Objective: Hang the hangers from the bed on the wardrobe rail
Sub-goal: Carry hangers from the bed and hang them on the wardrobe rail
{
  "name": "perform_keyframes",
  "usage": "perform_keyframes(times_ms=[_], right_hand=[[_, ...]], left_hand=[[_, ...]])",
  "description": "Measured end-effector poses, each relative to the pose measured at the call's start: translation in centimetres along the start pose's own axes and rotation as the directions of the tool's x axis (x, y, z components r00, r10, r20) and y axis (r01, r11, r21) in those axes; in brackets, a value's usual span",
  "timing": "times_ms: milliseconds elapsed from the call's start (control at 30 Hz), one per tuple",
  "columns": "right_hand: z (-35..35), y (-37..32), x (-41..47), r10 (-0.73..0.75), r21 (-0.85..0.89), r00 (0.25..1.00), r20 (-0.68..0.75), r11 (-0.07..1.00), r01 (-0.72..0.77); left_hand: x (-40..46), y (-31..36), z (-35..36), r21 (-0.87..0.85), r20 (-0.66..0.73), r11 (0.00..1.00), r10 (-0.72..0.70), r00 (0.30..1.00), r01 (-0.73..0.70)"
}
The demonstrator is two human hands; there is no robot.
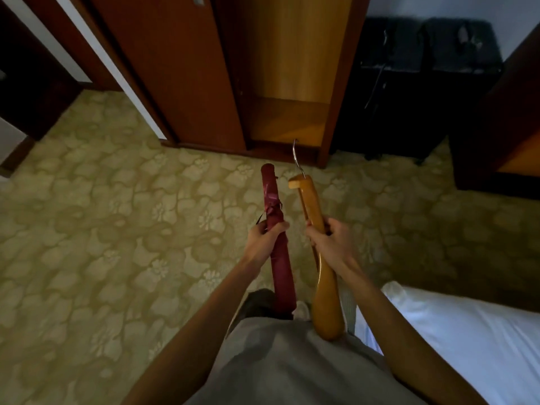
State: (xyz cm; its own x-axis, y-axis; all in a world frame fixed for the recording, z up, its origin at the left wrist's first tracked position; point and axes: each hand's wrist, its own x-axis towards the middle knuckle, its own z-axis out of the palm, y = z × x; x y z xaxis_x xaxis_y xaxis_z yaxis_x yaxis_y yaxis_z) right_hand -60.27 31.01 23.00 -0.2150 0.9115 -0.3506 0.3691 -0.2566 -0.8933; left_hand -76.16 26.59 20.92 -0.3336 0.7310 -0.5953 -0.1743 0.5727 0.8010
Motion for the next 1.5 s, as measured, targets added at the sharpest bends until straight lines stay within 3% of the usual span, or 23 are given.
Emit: perform_keyframes(times_ms=[567,1100,1267,1500], right_hand=[[6.8,-19.0,35.8,-0.085,-0.036,0.996,0.014,0.996,0.085],[5.3,-37.3,58.9,-0.112,0.085,0.98,-0.165,0.988,0.127],[2.2,-46.3,65.9,-0.209,0.073,0.958,-0.197,0.971,0.227],[-1.9,-60.0,73.4,-0.408,0.059,0.877,-0.254,0.898,0.436]], left_hand=[[31.3,23.5,-5.4,-0.104,0.008,0.993,0.063,0.998,-0.062],[51.0,50.3,-5.2,-0.099,0.167,0.97,0.237,0.957,-0.223],[55.6,62.5,-3.9,-0.085,0.218,0.934,0.358,0.908,-0.347],[58.3,80.4,-2.8,-0.107,0.26,0.82,0.569,0.78,-0.562]])
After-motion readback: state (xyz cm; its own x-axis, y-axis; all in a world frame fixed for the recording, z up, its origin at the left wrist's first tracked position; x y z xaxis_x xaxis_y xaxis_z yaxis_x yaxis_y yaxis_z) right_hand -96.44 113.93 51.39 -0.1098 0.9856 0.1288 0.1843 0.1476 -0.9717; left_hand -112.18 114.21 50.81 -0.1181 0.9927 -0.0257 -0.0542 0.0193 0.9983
